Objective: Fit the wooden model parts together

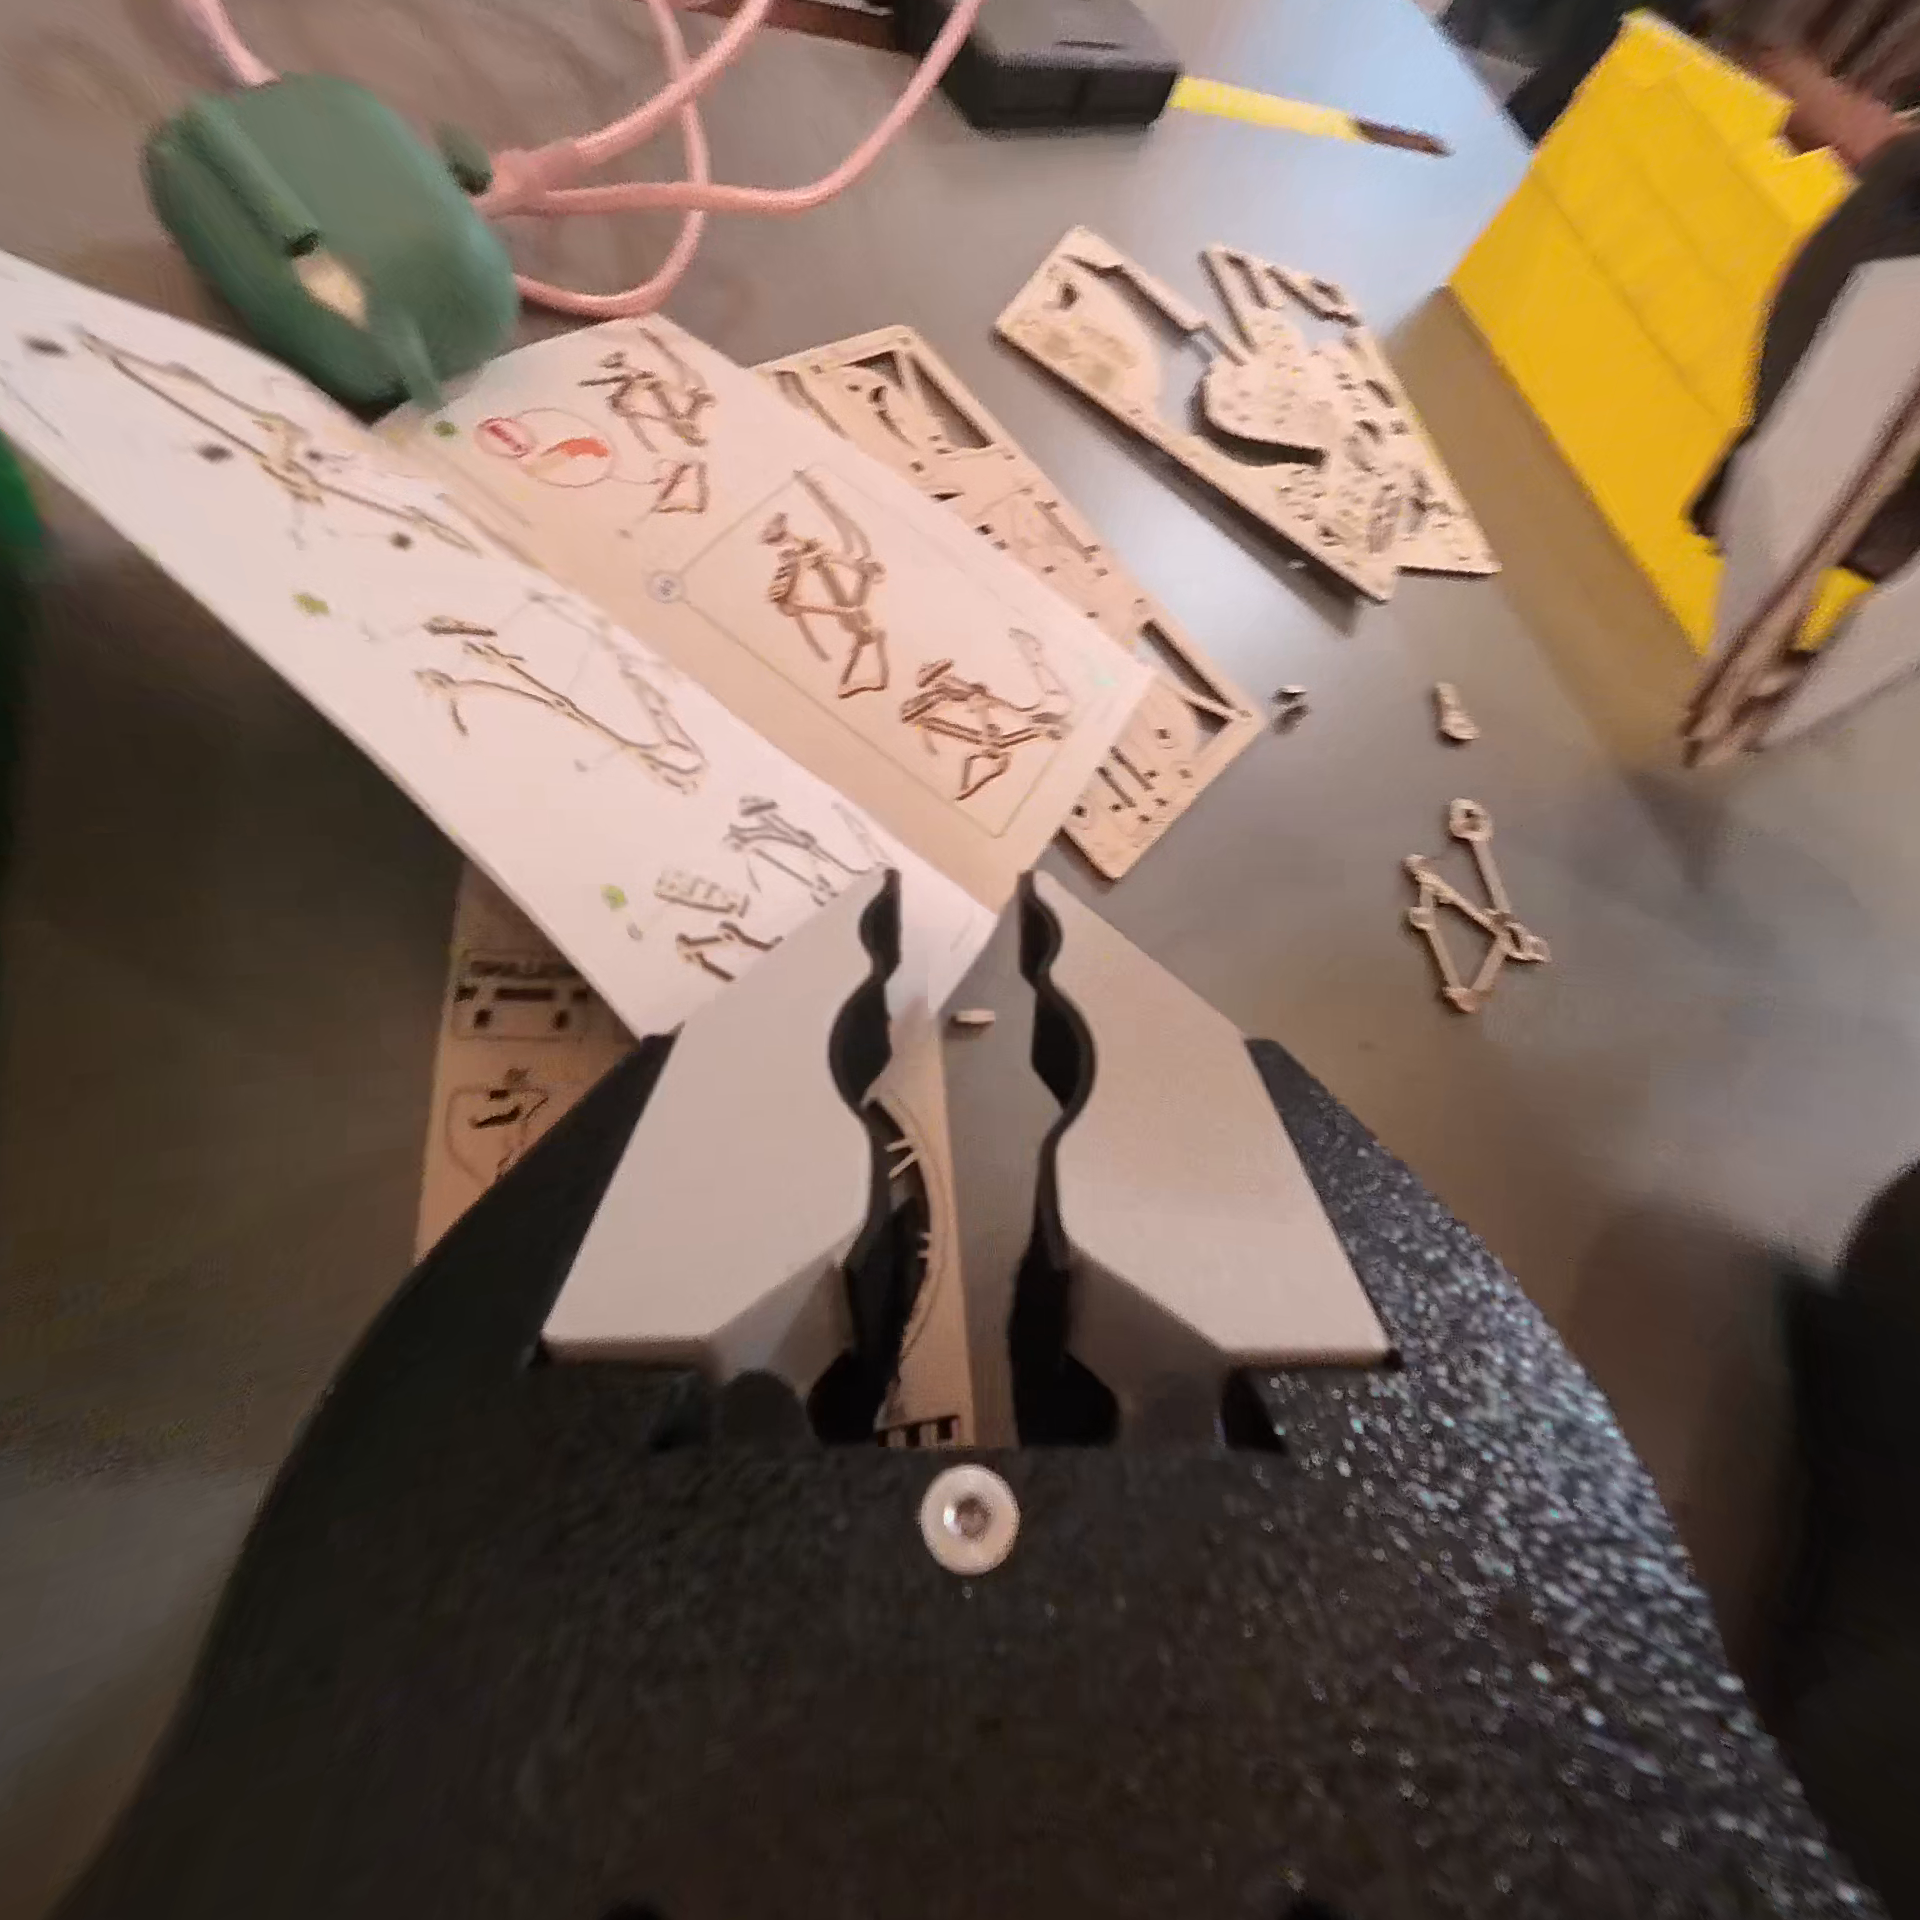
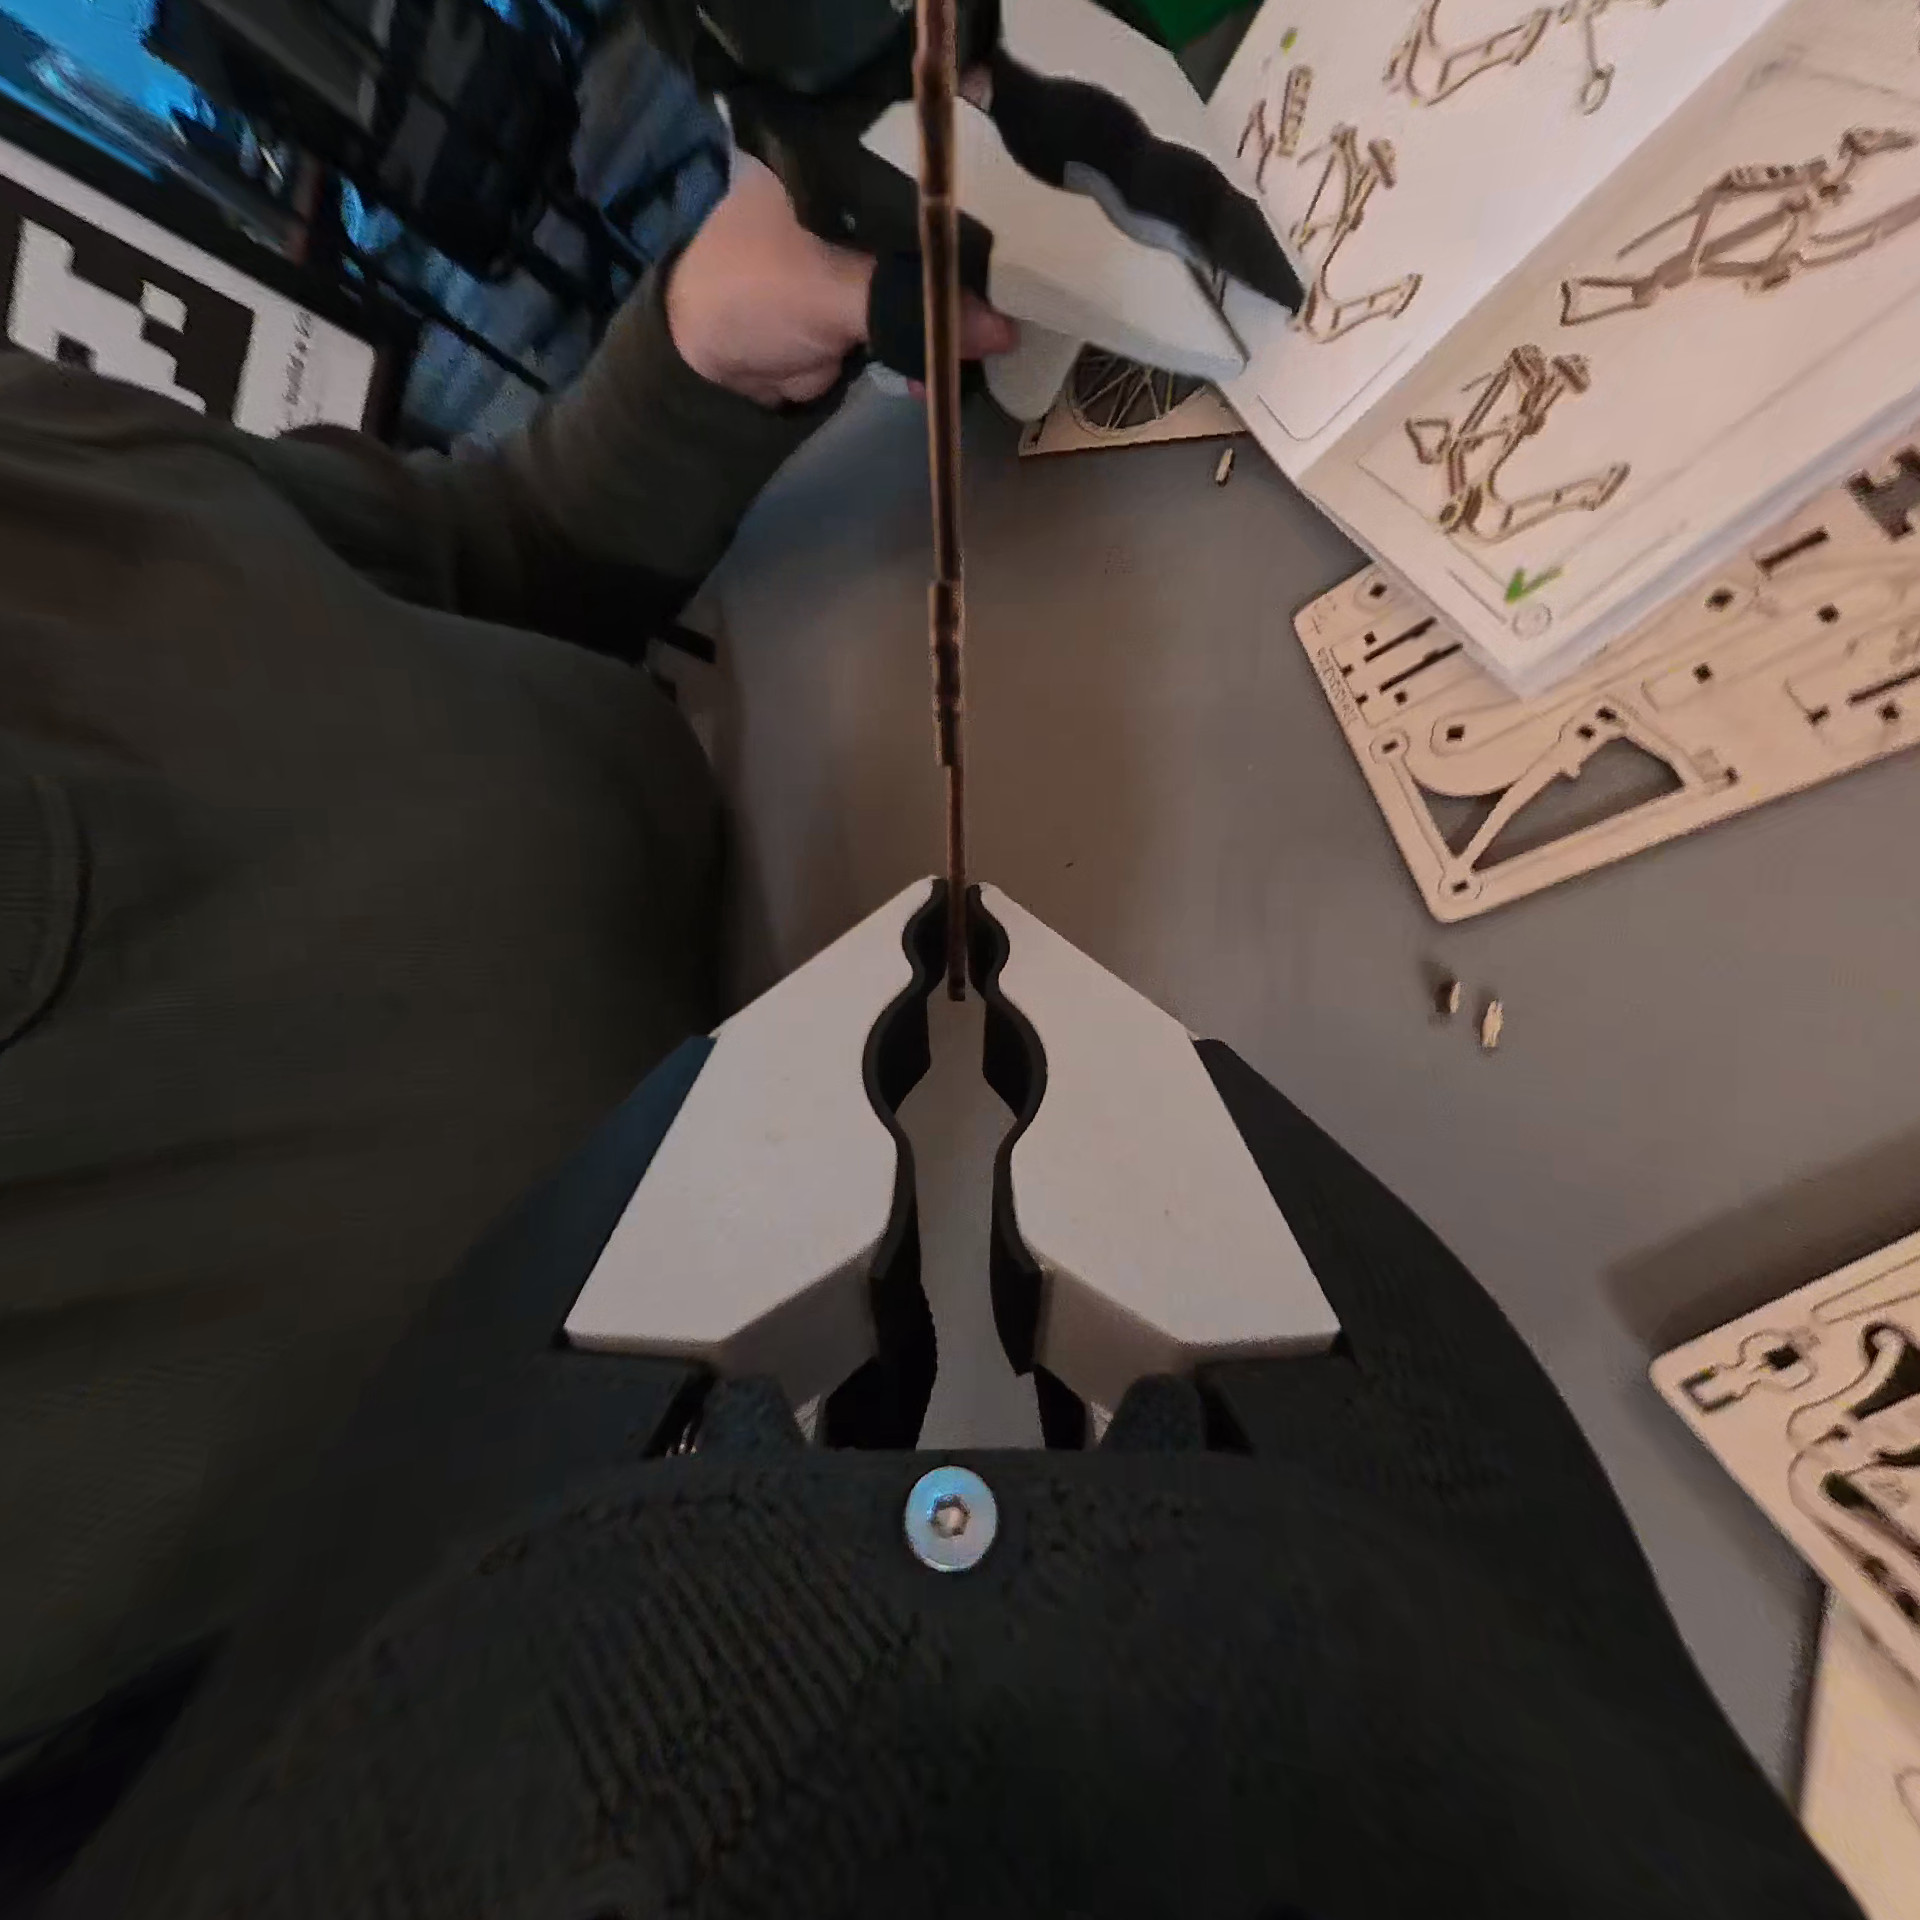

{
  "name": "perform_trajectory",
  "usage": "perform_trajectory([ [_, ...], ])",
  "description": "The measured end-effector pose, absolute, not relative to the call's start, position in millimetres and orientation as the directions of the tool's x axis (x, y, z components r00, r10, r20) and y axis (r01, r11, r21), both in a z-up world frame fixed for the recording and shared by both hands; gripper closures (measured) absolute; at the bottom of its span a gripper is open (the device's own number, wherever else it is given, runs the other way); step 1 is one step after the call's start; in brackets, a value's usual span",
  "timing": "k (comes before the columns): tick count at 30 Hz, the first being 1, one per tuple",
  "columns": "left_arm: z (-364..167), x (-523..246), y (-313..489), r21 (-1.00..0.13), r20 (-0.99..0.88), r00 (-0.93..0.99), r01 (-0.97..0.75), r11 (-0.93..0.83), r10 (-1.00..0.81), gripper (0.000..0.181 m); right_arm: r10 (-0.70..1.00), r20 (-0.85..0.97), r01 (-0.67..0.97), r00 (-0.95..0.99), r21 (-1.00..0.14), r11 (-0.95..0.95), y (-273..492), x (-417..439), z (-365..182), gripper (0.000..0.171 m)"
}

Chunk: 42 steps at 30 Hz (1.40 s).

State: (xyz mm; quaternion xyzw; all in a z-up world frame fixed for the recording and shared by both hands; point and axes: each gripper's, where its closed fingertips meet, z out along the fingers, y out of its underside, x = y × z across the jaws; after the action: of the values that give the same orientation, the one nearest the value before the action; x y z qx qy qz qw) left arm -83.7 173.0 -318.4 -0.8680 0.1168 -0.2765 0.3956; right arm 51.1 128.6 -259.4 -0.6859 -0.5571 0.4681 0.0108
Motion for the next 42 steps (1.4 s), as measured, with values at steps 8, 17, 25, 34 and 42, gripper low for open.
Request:
perform_trajectory([
  [8, -272, -52, 152, -0.816, 0.484, 0.613, 0.058, -0.576, -0.625, 0.135, 0.762, -0.642, 0.860, -0.082, -0.432, -0.272, 123, 26, -266, 0.171],
  [17, -246, -6, 130, -0.809, 0.553, 0.472, 0.106, -0.579, -0.686, 0.137, 0.735, -0.656, 0.903, -0.171, -0.402, -0.148, 106, 26, -266, 0.170],
  [25, -248, 19, 117, -0.754, 0.649, 0.335, 0.161, -0.637, -0.683, 0.181, 0.740, -0.642, 0.874, -0.198, -0.457, -0.163, 112, 39, -266, 0.170],
  [34, -228, 17, 121, -0.787, 0.605, 0.315, 0.375, -0.489, -0.731, 0.181, 0.944, -0.329, 0.665, 0.041, -0.696, -0.271, 187, 87, -245, 0.153],
  [42, -225, 29, 104, -0.769, 0.593, 0.210, 0.434, -0.470, -0.777, 0.181, 0.992, -0.069, 0.726, 0.106, -0.677, -0.125, 178, 144, -317, 0.147],
])
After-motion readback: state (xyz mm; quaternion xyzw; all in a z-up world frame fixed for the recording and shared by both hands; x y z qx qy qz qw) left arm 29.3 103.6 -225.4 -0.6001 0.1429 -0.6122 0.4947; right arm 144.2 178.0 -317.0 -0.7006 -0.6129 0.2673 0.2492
